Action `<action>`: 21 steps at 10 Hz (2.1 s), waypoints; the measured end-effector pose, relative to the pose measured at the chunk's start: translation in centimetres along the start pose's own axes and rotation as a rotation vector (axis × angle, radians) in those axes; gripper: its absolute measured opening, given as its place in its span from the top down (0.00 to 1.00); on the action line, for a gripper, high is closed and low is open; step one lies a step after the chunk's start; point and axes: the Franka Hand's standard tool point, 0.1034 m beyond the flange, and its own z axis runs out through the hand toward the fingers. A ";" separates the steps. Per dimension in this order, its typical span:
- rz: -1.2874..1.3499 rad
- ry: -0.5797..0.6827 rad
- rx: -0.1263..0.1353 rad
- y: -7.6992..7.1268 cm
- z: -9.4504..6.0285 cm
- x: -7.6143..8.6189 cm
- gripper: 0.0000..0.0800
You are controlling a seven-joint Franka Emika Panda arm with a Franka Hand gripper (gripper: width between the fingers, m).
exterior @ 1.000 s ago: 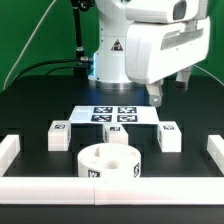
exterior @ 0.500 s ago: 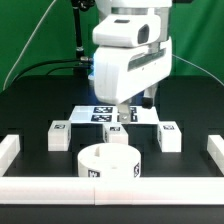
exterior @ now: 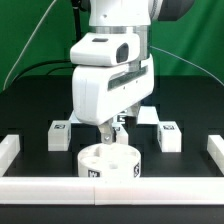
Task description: Assemble stool
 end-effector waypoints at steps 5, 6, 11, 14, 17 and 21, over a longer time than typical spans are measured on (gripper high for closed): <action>0.008 -0.006 0.012 0.1 1.5 -0.4 0.19; 0.010 -0.001 0.011 0.6 2.9 -0.2 0.19; 0.062 0.001 0.018 -0.1 4.5 1.1 0.35; 0.062 -0.002 0.026 -0.3 4.7 1.0 0.76; 0.065 -0.012 0.040 -0.7 4.8 0.7 0.94; 0.065 -0.012 0.041 -0.7 4.8 0.7 0.94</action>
Offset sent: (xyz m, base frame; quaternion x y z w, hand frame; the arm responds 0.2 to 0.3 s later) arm 0.0000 0.0000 0.0000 0.0000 0.0000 0.0000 1.0000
